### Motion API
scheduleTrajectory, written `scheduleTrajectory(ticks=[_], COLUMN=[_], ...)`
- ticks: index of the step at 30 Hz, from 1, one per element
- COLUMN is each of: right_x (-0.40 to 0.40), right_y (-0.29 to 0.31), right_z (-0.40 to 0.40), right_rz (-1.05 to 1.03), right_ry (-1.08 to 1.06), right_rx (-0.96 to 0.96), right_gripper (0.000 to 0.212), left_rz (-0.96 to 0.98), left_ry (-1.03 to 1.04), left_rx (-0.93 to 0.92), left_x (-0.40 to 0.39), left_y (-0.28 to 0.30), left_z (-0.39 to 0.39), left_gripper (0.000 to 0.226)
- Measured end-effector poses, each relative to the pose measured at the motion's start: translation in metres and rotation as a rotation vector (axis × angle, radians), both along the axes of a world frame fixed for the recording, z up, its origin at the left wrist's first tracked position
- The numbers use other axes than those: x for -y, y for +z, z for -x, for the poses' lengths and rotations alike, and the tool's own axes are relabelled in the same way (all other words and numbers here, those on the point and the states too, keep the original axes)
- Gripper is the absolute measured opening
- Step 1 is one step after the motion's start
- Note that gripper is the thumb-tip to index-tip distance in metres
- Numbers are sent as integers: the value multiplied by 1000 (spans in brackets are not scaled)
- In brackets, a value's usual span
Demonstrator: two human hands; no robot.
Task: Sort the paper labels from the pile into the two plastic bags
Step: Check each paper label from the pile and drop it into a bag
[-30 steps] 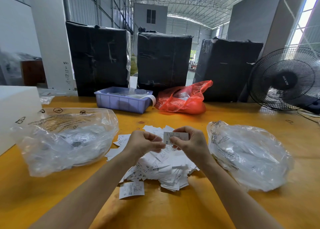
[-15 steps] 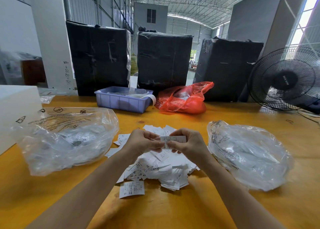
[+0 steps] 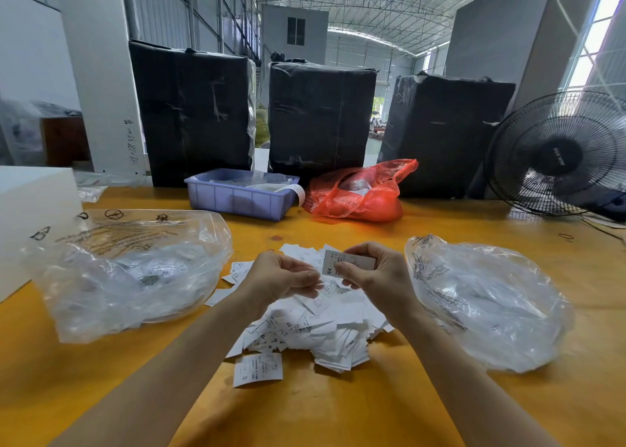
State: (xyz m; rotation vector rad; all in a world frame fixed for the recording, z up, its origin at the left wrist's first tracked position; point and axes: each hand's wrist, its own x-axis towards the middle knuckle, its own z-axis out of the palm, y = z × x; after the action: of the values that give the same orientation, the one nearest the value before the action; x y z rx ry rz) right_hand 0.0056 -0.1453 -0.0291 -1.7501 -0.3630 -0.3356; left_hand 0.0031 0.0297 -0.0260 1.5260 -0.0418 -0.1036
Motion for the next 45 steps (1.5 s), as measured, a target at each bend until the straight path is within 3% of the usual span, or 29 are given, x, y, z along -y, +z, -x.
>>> scheduleTrajectory(ticks=[24,31,37,45], right_x=[-4,-1,2,3], right_y=[-5,-7,-4,-4], right_z=[-2,-3,-7,-6], right_rz=[32,134,-54,-44], right_ry=[115,165,48,70], right_rx=[-191,-213,-145,-158], right_gripper=[18,10,8,13], left_rz=[-22,-28,-4,15], left_ry=[19,48,28,36], left_rx=[33,48,43,31], left_x=[2,1,0,2], left_y=[-5,-3,-4,-3], left_z=[-1,-1,0,0], left_gripper=[2,2,4,3])
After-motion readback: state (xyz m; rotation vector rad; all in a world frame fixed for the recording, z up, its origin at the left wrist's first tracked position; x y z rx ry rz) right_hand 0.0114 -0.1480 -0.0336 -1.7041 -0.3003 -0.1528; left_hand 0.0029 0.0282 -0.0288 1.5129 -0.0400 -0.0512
